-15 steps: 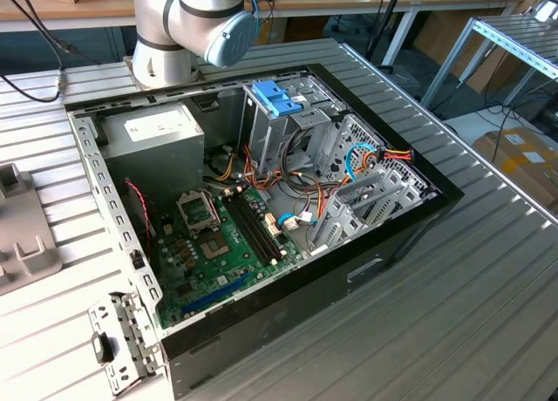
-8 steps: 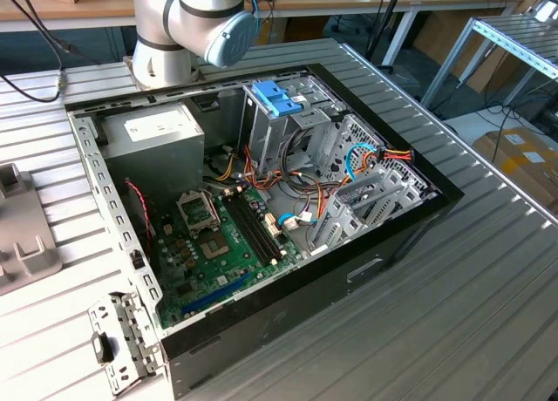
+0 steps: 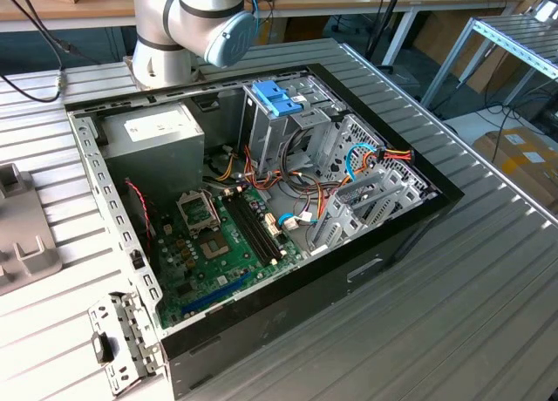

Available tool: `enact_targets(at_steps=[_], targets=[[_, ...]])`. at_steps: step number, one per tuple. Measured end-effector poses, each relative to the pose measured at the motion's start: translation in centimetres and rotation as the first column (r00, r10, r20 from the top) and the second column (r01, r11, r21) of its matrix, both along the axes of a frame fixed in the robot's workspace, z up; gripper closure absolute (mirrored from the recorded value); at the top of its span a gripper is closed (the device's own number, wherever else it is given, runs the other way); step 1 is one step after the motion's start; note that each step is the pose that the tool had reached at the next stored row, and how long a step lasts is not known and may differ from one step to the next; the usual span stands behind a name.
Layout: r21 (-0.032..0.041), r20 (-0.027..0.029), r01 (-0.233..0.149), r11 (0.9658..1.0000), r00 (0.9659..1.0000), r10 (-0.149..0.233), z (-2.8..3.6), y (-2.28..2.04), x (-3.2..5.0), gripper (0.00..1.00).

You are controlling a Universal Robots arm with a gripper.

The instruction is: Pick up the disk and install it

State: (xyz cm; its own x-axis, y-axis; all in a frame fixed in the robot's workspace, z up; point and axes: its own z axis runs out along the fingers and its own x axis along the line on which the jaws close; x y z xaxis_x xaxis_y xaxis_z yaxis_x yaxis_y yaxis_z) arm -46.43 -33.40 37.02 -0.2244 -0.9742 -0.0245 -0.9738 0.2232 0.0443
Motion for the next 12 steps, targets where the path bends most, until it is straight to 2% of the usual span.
enact_targets(at_steps=[5, 9, 12], targets=[[0.0, 0.0001, -0.037, 0.9993, 0.9993, 0.037, 0.0, 0.0, 0.0, 0.89], [0.0, 0.0, -0.077, 0.997, 0.997, 0.077, 0.0, 0.0, 0.0, 0.89], [0.0, 0.0, -0.109, 0.9941, 0.9941, 0.109, 0.0, 0.0, 0.0, 0.89]])
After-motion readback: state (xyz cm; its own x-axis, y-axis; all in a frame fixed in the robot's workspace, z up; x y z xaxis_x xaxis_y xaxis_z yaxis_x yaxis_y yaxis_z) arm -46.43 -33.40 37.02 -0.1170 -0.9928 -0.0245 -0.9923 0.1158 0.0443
